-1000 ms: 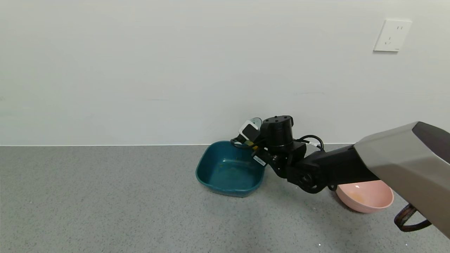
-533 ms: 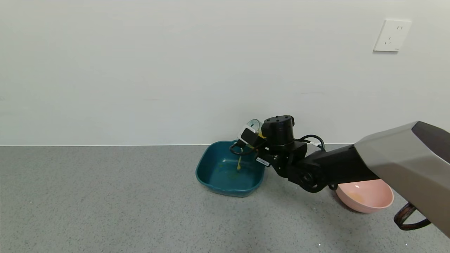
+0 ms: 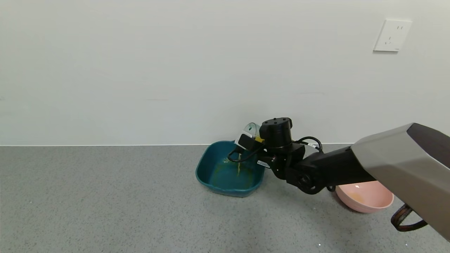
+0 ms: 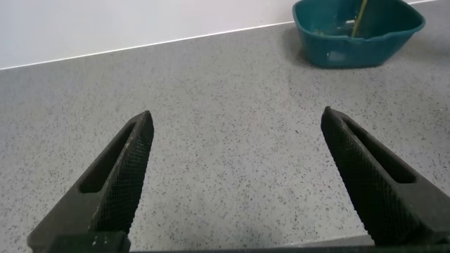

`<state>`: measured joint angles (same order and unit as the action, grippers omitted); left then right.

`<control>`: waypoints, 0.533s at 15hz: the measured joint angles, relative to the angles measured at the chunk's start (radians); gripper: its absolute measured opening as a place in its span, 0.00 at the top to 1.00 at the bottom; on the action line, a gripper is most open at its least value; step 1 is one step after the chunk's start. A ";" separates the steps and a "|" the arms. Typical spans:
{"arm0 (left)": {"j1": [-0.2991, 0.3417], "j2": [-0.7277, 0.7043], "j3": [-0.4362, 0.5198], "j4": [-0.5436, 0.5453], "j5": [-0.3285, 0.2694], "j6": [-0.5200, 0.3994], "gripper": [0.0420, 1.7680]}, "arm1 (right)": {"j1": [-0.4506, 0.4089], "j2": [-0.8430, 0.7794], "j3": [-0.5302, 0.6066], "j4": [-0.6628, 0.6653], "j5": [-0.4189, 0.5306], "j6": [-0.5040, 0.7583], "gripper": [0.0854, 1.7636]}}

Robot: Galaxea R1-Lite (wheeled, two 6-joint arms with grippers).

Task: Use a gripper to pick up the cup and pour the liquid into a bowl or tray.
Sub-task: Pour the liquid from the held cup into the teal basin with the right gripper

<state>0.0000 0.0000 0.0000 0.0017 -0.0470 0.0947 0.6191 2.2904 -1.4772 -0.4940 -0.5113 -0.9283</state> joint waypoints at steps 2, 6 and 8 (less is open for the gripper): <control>0.000 0.000 0.000 0.000 0.000 0.000 0.03 | 0.000 0.002 0.001 0.000 0.000 -0.022 0.24; 0.000 0.000 0.000 0.000 0.000 0.000 0.03 | 0.000 0.004 -0.003 -0.001 -0.006 -0.095 0.24; 0.000 0.000 0.000 0.000 0.000 0.000 0.03 | 0.000 0.004 -0.010 -0.003 -0.034 -0.135 0.24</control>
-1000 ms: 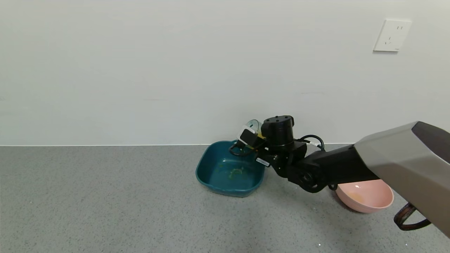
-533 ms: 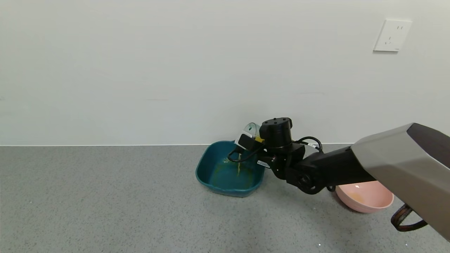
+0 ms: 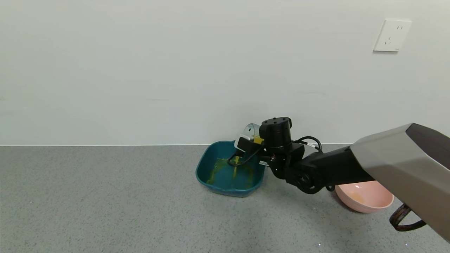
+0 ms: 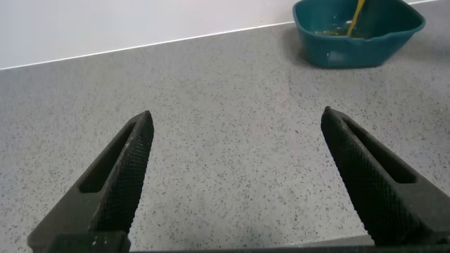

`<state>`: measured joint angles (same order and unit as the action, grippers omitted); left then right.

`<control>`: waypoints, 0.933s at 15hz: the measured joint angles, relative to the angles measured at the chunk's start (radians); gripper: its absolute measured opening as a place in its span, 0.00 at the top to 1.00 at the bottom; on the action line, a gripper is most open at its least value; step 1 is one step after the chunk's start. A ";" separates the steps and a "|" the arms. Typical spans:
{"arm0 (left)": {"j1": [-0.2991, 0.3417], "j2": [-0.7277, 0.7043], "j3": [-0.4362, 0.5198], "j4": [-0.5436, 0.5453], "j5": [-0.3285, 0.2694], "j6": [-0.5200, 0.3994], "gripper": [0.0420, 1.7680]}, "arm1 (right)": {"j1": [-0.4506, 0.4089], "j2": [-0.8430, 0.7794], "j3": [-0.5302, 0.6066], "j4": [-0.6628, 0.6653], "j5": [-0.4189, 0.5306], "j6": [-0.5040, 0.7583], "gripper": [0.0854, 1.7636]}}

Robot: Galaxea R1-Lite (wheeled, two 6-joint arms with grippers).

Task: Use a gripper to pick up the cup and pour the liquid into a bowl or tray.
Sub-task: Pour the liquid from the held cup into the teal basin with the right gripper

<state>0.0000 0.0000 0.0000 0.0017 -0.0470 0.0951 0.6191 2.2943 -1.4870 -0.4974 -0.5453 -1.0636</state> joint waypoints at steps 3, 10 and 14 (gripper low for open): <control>0.000 0.000 0.000 0.000 0.000 0.000 0.03 | 0.000 0.000 0.000 -0.009 -0.003 -0.055 0.24; 0.000 0.000 0.000 0.000 0.000 0.000 0.03 | -0.001 0.000 0.008 -0.010 -0.003 -0.162 0.24; 0.000 0.000 0.000 0.000 0.000 0.000 0.03 | -0.001 0.000 0.011 -0.007 -0.004 -0.220 0.24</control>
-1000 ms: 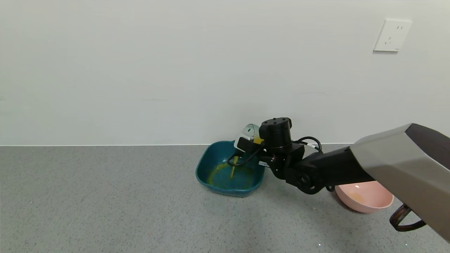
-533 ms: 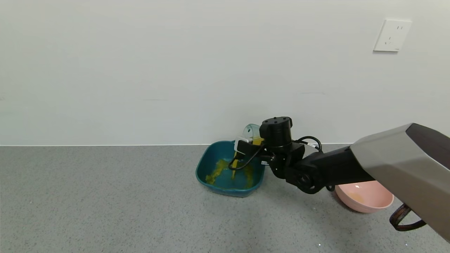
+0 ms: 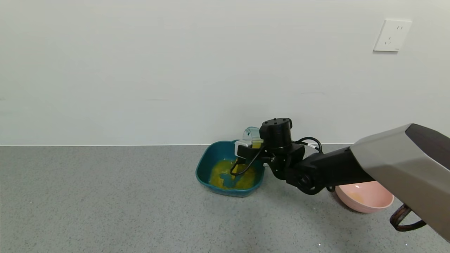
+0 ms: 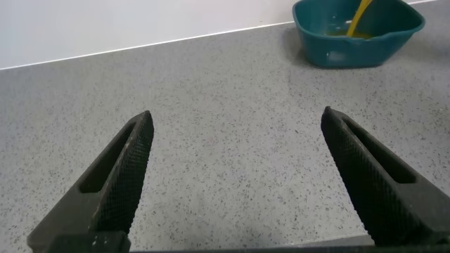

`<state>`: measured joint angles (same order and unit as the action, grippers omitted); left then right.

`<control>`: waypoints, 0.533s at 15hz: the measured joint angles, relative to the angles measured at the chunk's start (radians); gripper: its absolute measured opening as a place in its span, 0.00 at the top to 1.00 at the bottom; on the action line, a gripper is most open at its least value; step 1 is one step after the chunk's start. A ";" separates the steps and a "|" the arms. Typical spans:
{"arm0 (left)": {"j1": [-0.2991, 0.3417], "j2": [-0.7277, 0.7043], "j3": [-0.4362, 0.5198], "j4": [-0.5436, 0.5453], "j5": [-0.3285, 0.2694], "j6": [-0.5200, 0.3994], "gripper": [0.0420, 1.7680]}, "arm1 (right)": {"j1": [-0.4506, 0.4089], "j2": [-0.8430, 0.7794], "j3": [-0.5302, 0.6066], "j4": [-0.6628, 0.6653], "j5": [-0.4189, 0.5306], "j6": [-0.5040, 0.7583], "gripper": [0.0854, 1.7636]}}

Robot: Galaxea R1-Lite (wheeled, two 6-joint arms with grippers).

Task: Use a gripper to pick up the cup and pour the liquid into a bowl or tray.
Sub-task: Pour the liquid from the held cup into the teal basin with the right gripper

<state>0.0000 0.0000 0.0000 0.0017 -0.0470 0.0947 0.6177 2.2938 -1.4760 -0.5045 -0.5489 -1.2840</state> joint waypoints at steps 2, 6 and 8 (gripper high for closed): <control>0.000 0.000 0.000 0.000 0.000 0.000 0.03 | -0.001 -0.003 -0.001 0.001 0.001 -0.040 0.24; 0.000 0.000 0.000 0.000 0.000 0.000 0.03 | 0.000 -0.015 0.000 0.002 -0.011 -0.111 0.24; 0.000 0.000 0.000 0.000 0.000 0.000 0.03 | 0.005 -0.019 0.001 0.001 -0.034 -0.146 0.24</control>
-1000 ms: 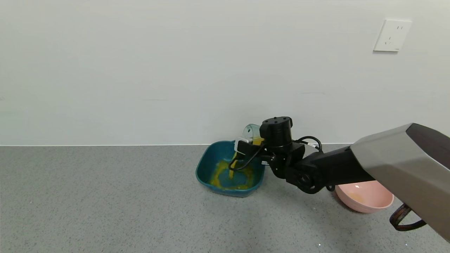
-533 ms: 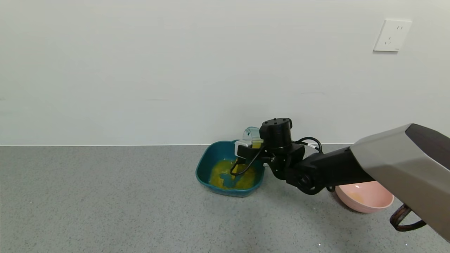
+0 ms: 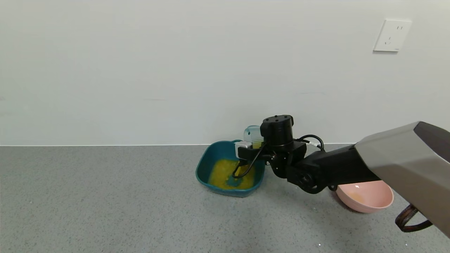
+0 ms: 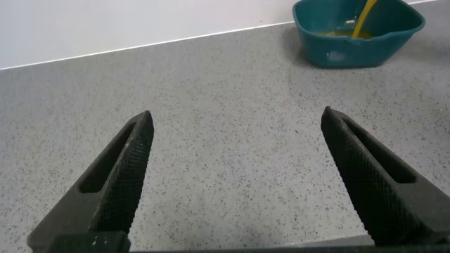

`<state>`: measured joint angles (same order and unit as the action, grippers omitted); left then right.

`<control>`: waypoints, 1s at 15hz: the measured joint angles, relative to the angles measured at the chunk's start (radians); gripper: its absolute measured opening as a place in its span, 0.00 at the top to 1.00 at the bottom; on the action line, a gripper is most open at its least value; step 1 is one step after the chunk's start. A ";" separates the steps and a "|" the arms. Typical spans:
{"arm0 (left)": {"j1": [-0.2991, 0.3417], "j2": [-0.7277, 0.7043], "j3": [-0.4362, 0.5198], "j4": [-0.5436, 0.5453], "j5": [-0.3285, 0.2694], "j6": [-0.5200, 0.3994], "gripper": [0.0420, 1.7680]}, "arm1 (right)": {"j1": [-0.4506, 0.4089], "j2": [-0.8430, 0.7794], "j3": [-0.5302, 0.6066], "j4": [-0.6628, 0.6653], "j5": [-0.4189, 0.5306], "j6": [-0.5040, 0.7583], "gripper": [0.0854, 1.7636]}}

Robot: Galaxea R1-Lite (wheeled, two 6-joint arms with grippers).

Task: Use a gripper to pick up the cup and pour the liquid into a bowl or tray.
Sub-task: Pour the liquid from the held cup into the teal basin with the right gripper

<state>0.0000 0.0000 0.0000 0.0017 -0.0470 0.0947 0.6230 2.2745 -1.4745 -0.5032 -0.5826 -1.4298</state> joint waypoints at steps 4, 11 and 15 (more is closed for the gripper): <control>0.000 0.000 0.000 0.000 0.000 0.000 0.03 | 0.008 -0.007 0.000 -0.003 -0.023 -0.072 0.24; 0.000 0.000 0.000 0.000 0.000 0.000 0.03 | 0.021 -0.026 -0.004 -0.002 -0.041 -0.221 0.24; 0.000 0.000 0.000 0.000 0.000 0.000 0.03 | 0.031 -0.027 0.000 -0.007 -0.048 -0.279 0.24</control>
<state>0.0000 0.0000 0.0000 0.0017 -0.0470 0.0947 0.6536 2.2470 -1.4745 -0.5102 -0.6306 -1.7091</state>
